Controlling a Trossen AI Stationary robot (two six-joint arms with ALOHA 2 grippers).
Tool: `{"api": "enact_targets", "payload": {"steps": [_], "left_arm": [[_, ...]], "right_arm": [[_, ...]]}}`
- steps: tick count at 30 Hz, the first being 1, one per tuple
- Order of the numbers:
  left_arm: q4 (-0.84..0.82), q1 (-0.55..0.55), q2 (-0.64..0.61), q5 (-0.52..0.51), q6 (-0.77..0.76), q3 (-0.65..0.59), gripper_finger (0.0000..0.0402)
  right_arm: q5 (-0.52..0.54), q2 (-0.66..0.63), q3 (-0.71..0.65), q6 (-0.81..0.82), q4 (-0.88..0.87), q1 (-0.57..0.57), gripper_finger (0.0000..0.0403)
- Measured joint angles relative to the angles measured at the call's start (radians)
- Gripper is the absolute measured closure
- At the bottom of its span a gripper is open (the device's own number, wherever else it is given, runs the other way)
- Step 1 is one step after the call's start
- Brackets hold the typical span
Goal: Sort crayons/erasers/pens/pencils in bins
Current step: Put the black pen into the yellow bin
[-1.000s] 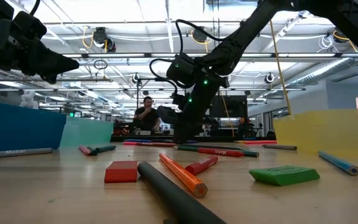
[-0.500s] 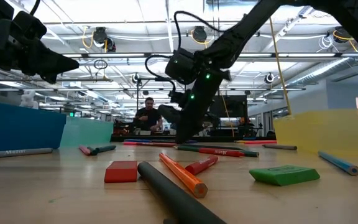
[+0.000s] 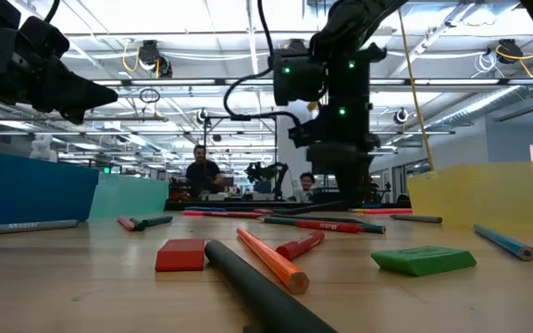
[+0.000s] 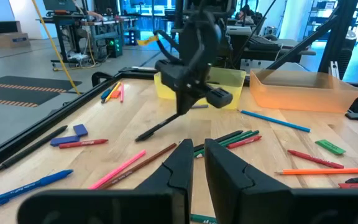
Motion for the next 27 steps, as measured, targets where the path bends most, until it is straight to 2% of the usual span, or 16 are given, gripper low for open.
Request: {"api": "enact_targets", "payload": {"steps": [4, 8, 16, 20, 27], "left_arm": [[0.000, 0.000, 0.000, 0.000, 0.000, 0.000, 0.0357], [0.000, 0.000, 0.000, 0.000, 0.000, 0.000, 0.0357], [0.000, 0.000, 0.000, 0.000, 0.000, 0.000, 0.0357], [0.000, 0.000, 0.000, 0.000, 0.000, 0.000, 0.0357], [0.000, 0.000, 0.000, 0.000, 0.000, 0.000, 0.0357]], "right_arm": [[-0.010, -0.001, -0.012, -0.026, -0.031, 0.019, 0.0363], [-0.034, 0.001, -0.019, -0.035, -0.008, 0.023, 0.0330], [-0.046, 0.000, -0.019, -0.110, 0.209, -0.016, 0.0270], [-0.051, -0.001, -0.019, -0.138, 0.290, -0.045, 0.0271], [-0.072, -0.001, -0.068, -0.157, 0.327, -0.070, 0.0290]]}}
